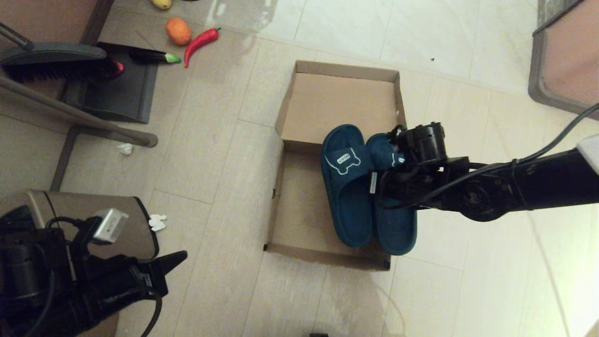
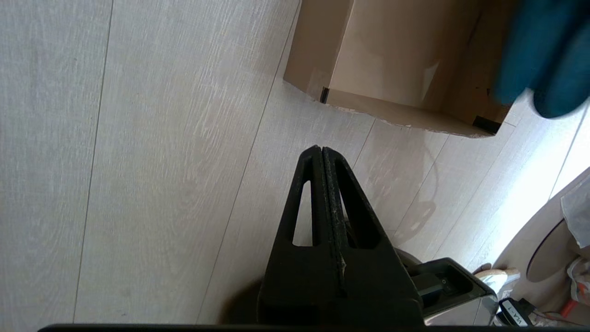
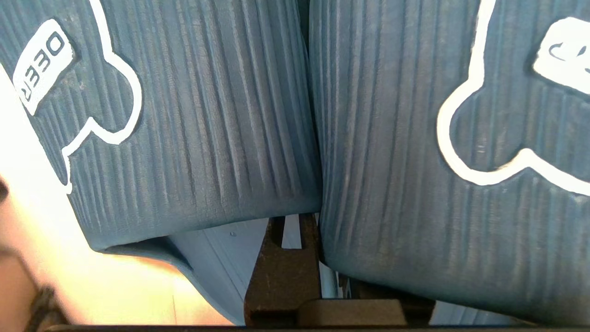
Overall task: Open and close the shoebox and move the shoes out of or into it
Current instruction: Put the shoes into the shoe box
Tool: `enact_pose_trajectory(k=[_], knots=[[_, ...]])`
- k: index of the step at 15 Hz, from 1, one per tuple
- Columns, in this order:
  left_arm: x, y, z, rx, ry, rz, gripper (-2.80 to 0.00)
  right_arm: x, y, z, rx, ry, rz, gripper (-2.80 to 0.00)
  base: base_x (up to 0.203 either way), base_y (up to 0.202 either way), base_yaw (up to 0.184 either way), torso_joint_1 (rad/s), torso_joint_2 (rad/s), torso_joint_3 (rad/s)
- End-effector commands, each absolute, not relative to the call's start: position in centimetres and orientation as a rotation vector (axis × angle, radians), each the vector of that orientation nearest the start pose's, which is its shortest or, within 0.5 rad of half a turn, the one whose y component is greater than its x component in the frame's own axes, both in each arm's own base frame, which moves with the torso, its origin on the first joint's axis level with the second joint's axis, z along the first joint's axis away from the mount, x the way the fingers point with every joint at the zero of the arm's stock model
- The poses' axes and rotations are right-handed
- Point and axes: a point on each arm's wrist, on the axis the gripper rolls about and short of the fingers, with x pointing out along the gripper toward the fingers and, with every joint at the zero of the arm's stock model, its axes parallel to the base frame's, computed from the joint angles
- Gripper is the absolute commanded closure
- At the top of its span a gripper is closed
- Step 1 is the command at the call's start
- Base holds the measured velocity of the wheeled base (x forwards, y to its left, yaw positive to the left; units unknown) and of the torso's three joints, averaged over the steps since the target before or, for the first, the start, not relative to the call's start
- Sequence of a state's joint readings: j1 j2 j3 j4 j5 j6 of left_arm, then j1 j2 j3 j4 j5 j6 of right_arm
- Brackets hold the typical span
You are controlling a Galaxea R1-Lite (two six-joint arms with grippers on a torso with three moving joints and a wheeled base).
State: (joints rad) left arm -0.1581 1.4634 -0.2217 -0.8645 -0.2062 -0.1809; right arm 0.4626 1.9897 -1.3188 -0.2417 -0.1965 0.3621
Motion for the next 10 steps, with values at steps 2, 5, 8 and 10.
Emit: enact_pose_trajectory(k=[2, 5, 8, 10], knots=[[18.9, -3.5, 11.9, -0.188, 0.414, -0.325, 0.00, 37.8, 19.8, 15.6, 0.200, 0.467, 0.146, 0.00, 0.000, 0.000, 0.000, 0.000, 0.00, 0.000], [18.8, -3.5, 11.7, -0.189, 0.421, -0.324, 0.00, 37.9, 21.5, 15.3, 0.213, 0.465, 0.164, 0.00, 0.000, 0.000, 0.000, 0.000, 0.00, 0.000], [18.9, -3.5, 11.6, -0.189, 0.427, -0.323, 0.00, 38.3, 22.3, 14.6, 0.208, 0.464, 0.161, 0.00, 0.000, 0.000, 0.000, 0.000, 0.00, 0.000], [19.0, -3.5, 11.6, -0.190, 0.427, -0.322, 0.00, 38.9, 22.6, 14.2, 0.208, 0.463, 0.155, 0.00, 0.000, 0.000, 0.000, 0.000, 0.00, 0.000]])
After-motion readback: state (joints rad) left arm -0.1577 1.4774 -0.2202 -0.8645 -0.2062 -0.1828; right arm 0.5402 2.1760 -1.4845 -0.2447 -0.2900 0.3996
